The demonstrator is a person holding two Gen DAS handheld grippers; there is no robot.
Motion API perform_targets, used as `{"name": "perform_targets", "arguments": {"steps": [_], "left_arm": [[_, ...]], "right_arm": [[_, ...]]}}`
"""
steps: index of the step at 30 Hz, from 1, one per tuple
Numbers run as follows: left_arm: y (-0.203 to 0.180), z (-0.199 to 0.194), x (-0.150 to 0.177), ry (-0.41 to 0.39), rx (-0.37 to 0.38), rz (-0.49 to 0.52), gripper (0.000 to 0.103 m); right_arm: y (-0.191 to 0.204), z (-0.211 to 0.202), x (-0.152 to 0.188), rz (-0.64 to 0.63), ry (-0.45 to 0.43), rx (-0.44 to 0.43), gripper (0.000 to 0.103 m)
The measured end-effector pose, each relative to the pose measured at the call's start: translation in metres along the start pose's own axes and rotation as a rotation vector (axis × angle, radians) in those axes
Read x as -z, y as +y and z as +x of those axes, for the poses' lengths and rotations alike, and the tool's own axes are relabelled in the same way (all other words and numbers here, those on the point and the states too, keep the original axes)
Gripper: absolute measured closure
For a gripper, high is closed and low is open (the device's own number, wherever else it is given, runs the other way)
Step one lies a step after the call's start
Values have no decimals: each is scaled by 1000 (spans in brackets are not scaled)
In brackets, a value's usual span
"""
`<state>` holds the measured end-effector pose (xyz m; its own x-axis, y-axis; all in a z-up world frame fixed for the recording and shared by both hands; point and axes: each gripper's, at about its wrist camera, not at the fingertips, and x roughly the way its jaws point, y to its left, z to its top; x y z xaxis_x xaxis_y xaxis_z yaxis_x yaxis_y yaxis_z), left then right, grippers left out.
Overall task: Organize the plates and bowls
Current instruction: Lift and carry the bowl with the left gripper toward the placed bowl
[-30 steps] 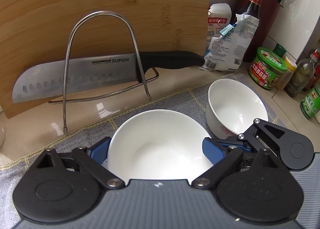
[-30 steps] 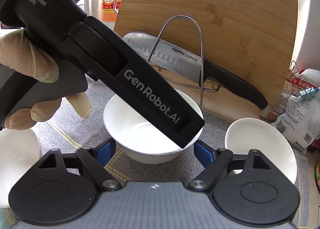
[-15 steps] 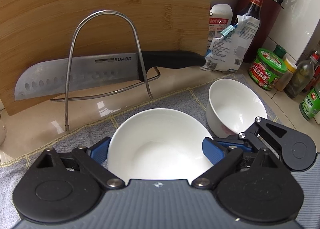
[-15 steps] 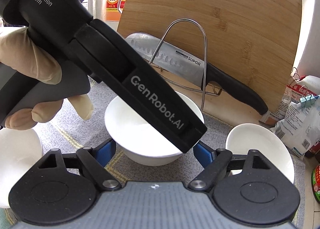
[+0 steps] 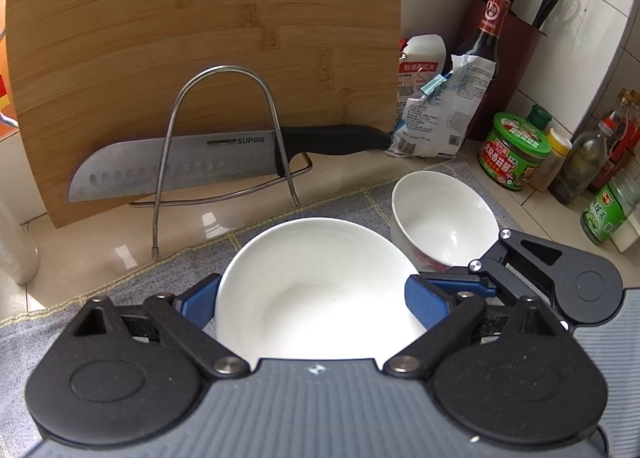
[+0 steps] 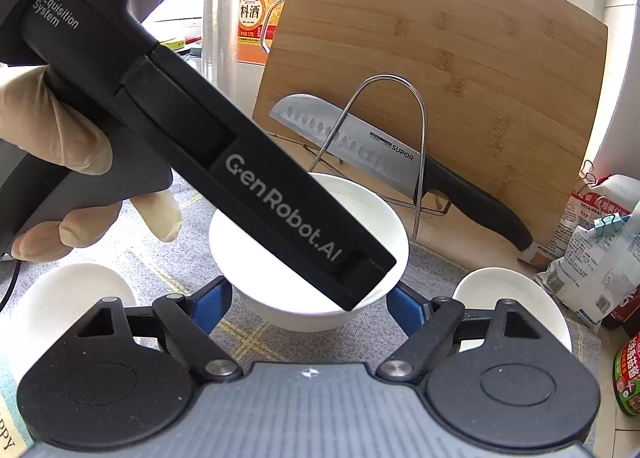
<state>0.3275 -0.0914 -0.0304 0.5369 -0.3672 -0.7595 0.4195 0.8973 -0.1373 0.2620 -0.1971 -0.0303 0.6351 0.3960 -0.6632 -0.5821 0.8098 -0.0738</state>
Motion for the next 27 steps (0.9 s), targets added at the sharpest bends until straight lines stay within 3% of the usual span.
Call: {"name": "perform_targets", "arguments": {"steps": [11, 27], "left_arm": [[-7, -51, 22, -43, -35, -15, 8], [-7, -98, 66, -39, -85, -75, 8]], "right_arm": [[24, -30, -6, -46, -22, -39, 16], [66, -55, -4, -112, -18, -121, 16]]}}
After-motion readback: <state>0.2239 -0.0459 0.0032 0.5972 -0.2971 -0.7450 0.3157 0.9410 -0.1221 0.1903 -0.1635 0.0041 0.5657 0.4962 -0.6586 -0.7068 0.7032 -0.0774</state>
